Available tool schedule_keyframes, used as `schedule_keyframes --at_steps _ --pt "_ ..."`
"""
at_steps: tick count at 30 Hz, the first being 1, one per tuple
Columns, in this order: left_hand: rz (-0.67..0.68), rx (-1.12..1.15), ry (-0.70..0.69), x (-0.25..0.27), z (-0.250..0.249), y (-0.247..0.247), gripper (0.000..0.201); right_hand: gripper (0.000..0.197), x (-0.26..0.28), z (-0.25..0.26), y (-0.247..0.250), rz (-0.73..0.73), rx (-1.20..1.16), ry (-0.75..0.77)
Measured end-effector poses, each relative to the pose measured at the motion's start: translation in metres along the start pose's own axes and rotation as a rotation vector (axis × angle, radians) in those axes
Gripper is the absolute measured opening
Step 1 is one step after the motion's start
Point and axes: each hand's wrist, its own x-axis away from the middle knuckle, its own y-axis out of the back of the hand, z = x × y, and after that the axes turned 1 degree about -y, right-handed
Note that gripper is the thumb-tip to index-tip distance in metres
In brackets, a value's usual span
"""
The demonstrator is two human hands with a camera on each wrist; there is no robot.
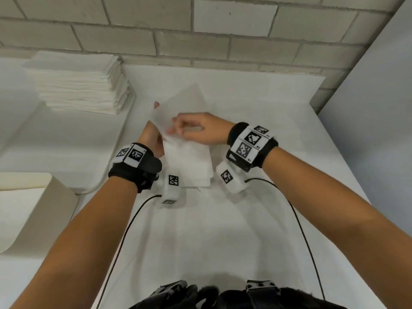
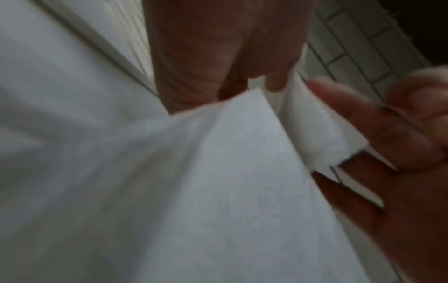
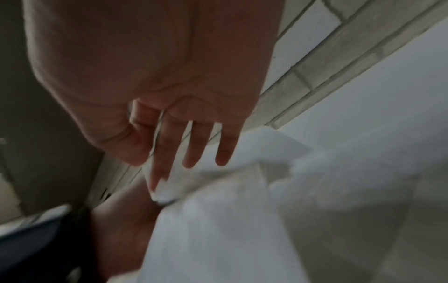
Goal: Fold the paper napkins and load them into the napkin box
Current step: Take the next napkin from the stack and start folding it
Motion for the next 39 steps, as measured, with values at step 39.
schedule_keyframes --at_steps 39 --pt "-0.148 0.029 -0.339 0.029 0.005 -0.03 0.052 0.051 0.015 -0.015 0.0 -0.287 -0.546 -0.21"
